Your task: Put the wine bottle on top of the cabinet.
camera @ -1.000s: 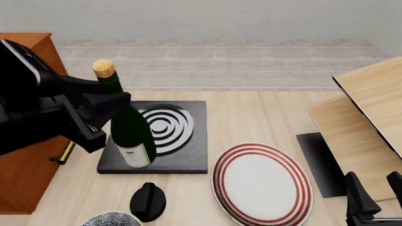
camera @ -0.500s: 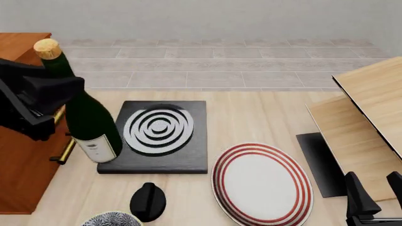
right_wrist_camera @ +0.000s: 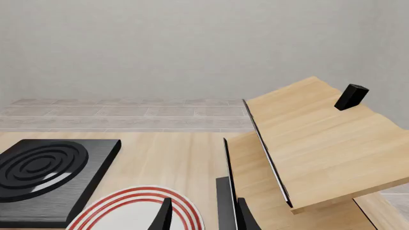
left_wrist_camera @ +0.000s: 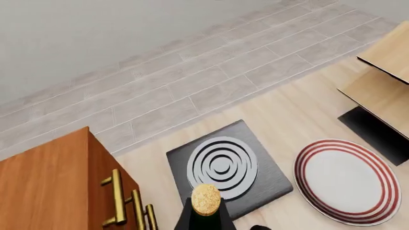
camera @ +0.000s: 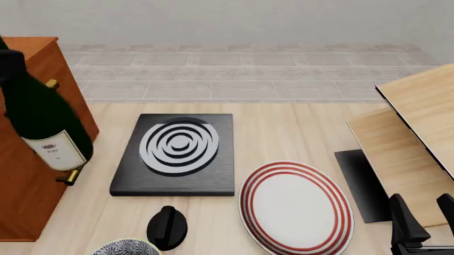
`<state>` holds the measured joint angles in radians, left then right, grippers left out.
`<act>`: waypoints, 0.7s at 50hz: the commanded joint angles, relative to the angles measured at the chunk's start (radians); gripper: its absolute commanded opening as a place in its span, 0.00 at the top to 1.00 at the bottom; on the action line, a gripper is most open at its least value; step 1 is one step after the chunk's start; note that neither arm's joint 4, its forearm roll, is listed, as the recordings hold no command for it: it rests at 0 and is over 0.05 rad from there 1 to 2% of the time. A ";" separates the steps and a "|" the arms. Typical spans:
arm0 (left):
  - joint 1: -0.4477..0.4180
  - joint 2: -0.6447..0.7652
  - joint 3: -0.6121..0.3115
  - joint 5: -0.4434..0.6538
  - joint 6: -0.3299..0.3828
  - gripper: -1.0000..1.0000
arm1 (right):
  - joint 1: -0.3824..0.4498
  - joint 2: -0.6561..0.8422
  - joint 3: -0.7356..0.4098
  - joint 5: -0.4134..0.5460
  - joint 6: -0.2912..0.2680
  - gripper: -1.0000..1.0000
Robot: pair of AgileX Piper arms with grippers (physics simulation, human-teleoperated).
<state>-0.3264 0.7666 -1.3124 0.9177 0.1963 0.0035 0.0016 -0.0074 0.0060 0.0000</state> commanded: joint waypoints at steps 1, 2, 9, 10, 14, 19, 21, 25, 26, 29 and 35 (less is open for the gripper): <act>0.091 0.029 -0.147 0.095 0.035 1.00 | 0.000 0.000 0.000 0.000 0.000 0.00; 0.091 0.029 -0.147 0.095 0.035 1.00 | 0.000 0.000 0.000 0.000 0.000 0.00; 0.133 0.050 -0.220 0.131 0.044 1.00 | 0.000 0.000 0.000 0.000 0.000 0.00; 0.139 0.051 -0.224 0.132 0.046 1.00 | 0.000 0.000 0.000 0.000 0.000 0.00; 0.157 0.074 -0.267 0.148 0.049 1.00 | 0.000 0.000 0.000 0.000 0.000 0.00; 0.180 0.119 -0.355 0.179 0.062 1.00 | 0.000 0.000 0.000 0.000 0.000 0.00; 0.188 0.132 -0.377 0.186 0.067 1.00 | 0.000 0.000 0.000 0.000 0.000 0.00; 0.211 0.157 -0.403 0.190 0.078 1.00 | 0.000 0.000 0.000 0.000 0.000 0.00; 0.211 0.158 -0.404 0.190 0.078 1.00 | 0.000 0.000 0.000 0.000 0.000 0.00; 0.242 0.186 -0.426 0.186 0.076 1.00 | 0.000 0.000 0.000 0.000 0.000 0.00; 0.293 0.222 -0.456 0.173 0.073 1.00 | 0.000 0.000 0.000 0.000 0.000 0.00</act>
<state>-0.1017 0.9310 -1.6925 1.0912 0.2564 0.0035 0.0017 -0.0074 0.0060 -0.0001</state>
